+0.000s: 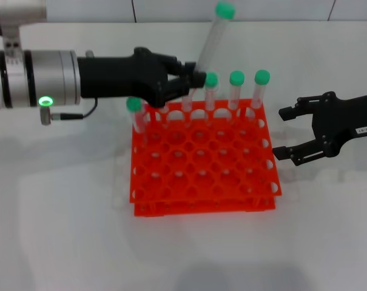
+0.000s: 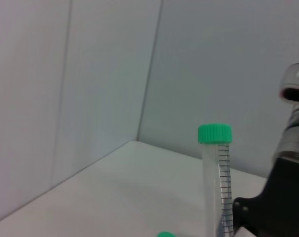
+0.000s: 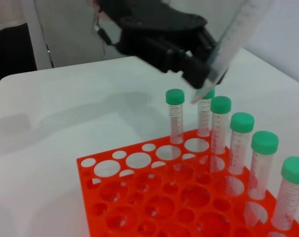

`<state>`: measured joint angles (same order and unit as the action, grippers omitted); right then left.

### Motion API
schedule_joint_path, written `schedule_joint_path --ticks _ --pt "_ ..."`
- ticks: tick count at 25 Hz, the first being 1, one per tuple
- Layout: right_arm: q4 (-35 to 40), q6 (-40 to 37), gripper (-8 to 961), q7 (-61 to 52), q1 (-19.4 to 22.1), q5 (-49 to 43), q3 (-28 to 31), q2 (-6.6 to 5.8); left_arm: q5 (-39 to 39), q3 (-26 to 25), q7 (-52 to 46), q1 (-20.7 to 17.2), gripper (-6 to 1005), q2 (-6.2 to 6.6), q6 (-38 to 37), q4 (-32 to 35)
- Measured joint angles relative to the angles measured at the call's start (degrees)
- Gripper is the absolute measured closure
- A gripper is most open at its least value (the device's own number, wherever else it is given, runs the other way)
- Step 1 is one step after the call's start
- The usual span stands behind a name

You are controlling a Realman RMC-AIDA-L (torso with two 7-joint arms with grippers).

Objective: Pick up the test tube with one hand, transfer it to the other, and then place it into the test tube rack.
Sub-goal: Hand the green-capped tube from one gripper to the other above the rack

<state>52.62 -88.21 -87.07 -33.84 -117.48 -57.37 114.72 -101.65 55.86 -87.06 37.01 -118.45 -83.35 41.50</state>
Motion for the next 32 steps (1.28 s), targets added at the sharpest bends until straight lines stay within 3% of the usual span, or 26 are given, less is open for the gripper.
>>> schedule_joint_path --ticks 12,22,32 --pt "-1.6 0.8 85 1.2 -0.3 0.6 -0.2 0.04 -3.0 0.3 3.4 1.9 807 0.74 -2.6 -6.4" --pt "-1.7 1.2 84 1.2 -0.4 0.6 0.0 0.13 -5.0 0.1 2.7 1.8 807 2.08 -2.6 -6.3" --pt "-1.7 1.1 84 0.6 -0.9 0.7 0.1 0.22 -9.5 0.2 0.6 3.5 807 2.02 -0.8 -5.6"
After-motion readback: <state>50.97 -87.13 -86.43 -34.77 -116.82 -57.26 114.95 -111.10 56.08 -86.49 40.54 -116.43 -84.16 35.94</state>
